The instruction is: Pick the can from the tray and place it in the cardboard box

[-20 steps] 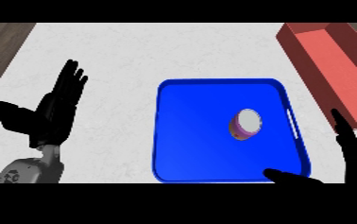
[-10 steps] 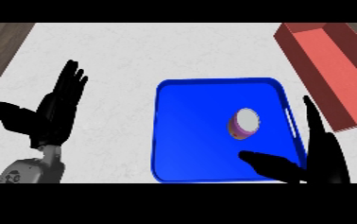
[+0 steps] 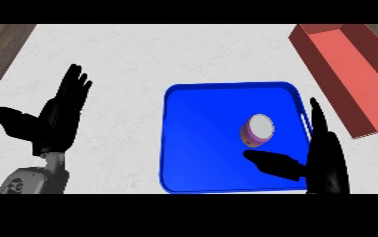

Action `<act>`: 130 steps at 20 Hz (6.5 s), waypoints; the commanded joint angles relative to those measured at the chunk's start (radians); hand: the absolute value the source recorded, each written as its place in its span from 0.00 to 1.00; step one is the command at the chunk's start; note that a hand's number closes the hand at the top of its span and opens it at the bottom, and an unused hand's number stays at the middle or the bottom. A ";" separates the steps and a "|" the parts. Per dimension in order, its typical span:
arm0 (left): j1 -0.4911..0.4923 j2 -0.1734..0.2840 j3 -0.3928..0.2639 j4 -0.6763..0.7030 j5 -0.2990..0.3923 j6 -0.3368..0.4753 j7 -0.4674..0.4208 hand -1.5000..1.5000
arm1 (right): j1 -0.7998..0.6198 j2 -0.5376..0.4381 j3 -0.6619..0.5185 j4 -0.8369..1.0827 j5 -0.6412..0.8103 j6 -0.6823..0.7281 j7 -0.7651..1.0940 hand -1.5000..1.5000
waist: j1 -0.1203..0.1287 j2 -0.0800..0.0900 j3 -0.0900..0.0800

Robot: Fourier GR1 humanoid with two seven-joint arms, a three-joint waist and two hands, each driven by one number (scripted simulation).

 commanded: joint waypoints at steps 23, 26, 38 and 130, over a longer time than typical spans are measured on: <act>0.040 -0.073 0.033 -0.069 -0.071 -0.039 0.047 0.50 | -0.046 0.040 -0.013 0.261 -0.041 -0.097 0.025 0.00 | 0.001 -0.001 0.001; 0.003 -0.105 0.032 -0.007 -0.111 -0.029 0.003 0.50 | -0.055 0.040 -0.034 0.253 -0.032 -0.062 0.019 0.00 | -0.003 0.000 0.000; 0.021 -0.120 0.051 -0.037 -0.128 -0.061 0.041 0.50 | -0.029 0.039 -0.021 0.322 -0.051 -0.113 -0.019 0.00 | -0.003 -0.001 0.000; -0.007 -0.173 0.119 -0.074 -0.164 -0.139 0.083 0.50 | -0.862 -0.555 -0.586 1.563 0.150 -0.053 -1.151 0.00 | 0.035 0.015 0.004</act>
